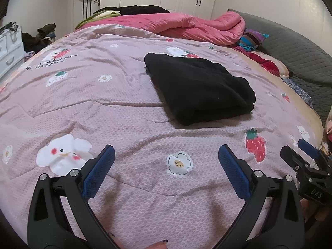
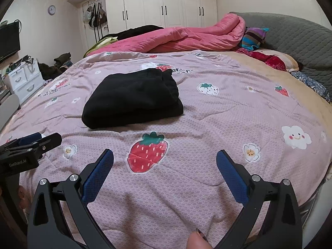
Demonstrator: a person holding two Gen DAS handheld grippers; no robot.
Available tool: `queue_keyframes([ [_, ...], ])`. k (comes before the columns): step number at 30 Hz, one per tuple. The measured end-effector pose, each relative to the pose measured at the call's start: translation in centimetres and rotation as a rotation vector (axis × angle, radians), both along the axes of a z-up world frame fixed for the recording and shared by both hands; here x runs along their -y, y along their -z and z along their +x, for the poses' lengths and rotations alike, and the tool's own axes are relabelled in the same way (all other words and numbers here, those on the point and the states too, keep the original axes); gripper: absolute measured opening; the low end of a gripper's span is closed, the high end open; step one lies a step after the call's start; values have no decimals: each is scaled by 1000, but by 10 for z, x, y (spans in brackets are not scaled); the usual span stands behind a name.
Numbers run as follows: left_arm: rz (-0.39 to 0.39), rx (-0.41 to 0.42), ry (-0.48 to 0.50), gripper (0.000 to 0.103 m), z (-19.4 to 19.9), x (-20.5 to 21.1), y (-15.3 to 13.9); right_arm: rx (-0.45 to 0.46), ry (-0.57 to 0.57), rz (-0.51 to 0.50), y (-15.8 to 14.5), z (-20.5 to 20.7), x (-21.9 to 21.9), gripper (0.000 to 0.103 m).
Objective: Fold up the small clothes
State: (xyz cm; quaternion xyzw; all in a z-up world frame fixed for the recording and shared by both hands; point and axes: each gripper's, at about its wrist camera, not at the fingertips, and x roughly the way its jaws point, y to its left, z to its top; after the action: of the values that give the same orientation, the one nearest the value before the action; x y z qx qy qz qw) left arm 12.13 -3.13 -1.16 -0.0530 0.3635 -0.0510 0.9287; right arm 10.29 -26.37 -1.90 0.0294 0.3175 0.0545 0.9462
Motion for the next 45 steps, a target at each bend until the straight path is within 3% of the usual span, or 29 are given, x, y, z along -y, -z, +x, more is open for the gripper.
queue_keyframes([
  [45,55,-10,-33,94,1,0,-1,-4,17,-2,-2,-3,7,99],
])
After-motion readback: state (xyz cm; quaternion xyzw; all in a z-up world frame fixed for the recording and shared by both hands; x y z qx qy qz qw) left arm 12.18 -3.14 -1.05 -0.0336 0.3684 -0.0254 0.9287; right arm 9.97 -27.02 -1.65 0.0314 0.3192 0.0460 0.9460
